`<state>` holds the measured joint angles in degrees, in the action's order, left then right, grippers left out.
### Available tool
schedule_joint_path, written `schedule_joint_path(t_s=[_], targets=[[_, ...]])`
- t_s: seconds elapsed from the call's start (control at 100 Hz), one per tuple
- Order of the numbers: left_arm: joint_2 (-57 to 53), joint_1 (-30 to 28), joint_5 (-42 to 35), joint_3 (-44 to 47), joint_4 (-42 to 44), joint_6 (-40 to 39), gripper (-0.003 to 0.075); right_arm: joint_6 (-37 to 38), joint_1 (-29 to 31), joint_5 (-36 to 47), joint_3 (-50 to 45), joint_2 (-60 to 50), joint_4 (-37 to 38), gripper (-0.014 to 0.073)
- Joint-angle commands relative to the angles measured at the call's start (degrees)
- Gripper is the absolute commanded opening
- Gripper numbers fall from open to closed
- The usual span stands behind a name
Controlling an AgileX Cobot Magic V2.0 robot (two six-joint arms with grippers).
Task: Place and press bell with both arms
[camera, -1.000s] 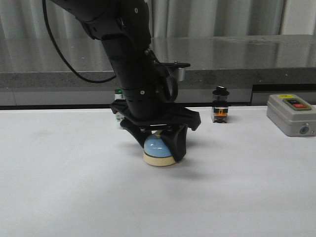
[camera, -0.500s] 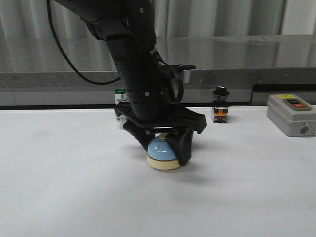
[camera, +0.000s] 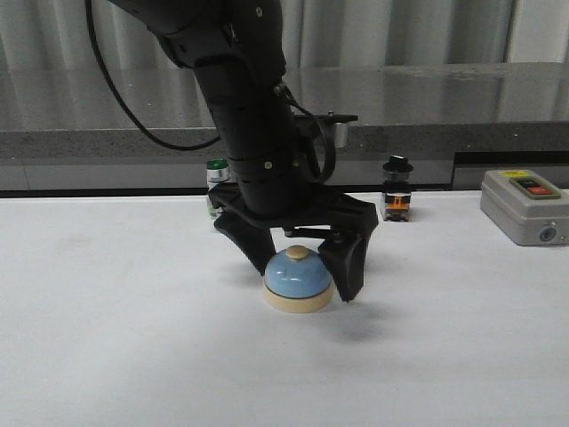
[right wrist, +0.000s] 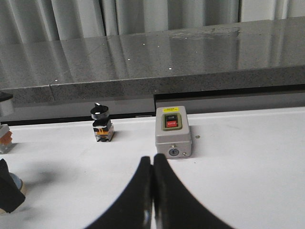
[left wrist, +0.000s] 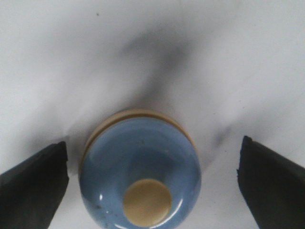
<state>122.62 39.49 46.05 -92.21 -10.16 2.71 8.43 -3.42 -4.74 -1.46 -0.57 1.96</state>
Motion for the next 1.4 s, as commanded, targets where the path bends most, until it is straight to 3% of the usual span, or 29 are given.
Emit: schedule_joint_path(t_s=[0.0, 0.41, 0.77, 0.98, 1.39], targets=[[-5.9, 0.2, -0.7, -1.5, -0.6, -0.2, 0.0689, -0.1, 0.4, 4.7, 0.8, -1.1, 0.1, -0.006], [-19.1, -1.7, -3.8, -1.4, -0.2, -0.6, 0.0689, -0.1, 0.4, 4.7, 0.8, -1.1, 0.1, -0.006], [-30.2, -8.2, -4.6, 0.7, 1.8, -0.7, 0.0689, -0.1, 0.4, 4.7, 0.8, -1.1, 0.1, -0.006], [-38.7, -14.5, -8.1, 10.0, 1.8, -1.5, 0.0689, -0.1, 0.4, 4.7, 0.8, -1.1, 0.1, -0.006], [-63.3, -27.5, -21.5, 38.0, 1.4, -3.7, 0.0689, -0.1, 0.4, 4.7, 0.8, -1.1, 0.1, -0.006]])
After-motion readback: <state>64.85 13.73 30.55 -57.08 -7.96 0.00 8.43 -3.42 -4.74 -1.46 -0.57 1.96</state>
